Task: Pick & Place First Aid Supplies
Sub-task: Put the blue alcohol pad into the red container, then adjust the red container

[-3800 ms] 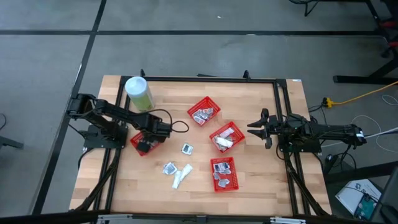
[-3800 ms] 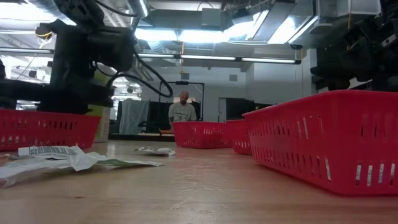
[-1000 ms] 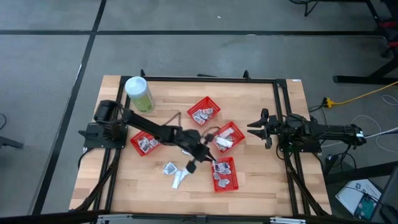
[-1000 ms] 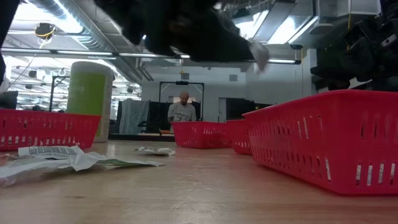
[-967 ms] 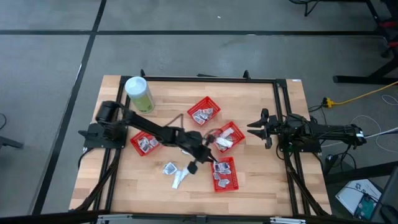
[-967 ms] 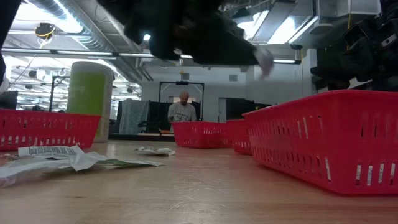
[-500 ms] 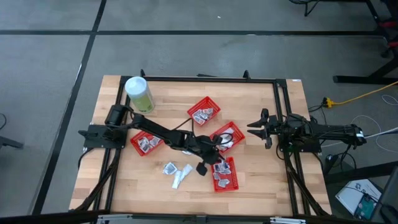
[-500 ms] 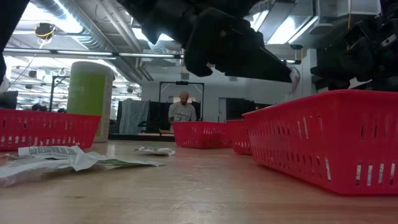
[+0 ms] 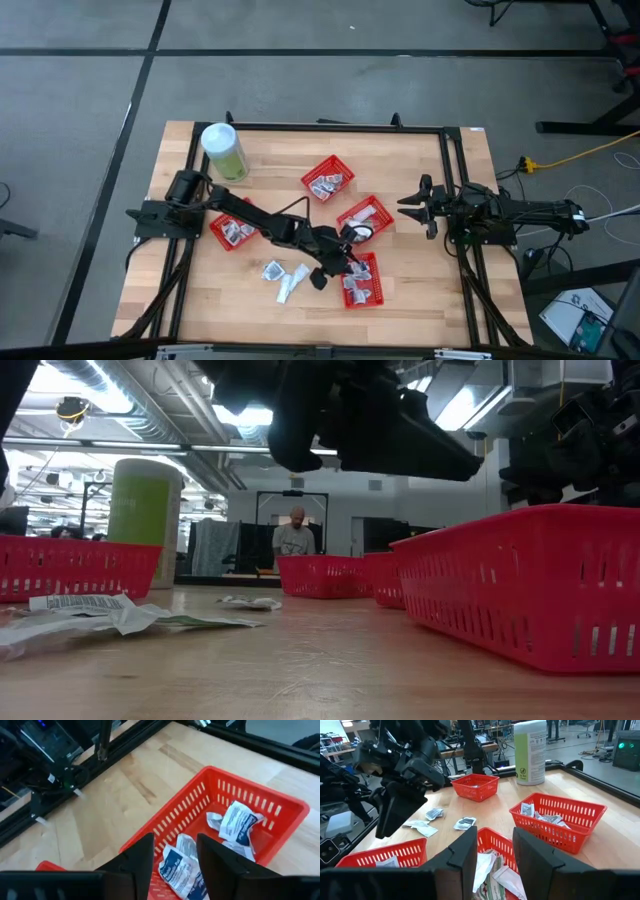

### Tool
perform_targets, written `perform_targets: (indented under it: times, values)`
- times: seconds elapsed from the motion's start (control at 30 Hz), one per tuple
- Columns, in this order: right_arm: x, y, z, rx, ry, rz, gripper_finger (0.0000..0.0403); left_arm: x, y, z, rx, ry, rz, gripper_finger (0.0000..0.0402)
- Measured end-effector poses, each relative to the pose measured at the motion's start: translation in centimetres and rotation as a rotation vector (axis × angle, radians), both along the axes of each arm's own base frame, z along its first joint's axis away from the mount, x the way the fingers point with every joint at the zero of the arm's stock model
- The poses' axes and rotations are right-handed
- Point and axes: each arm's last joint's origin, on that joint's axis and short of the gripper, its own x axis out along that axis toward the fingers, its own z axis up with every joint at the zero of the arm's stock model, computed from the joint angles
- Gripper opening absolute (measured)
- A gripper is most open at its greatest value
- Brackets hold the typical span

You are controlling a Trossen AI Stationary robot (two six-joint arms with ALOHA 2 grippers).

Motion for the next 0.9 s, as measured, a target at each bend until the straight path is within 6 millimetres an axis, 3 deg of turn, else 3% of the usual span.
perform_targets:
  times: [0.17,0.53,0.9]
  values:
    - [0.0,0.0,0.0,0.000,0.000,0.000,0.0126,-0.4,0.4,0.8,0.034,0.021,0.052,0.0140]
    - [0.0,0.0,0.0,0.000,0.000,0.000,0.0126,-3.4,3.9,3.5,-0.016,0.268,0.215,0.0138]
    - [0.0,0.0,0.0,0.000,0.000,0.000,0.0126,-6.0,4.4,2.4,0.070,0.533,0.395,0.0128]
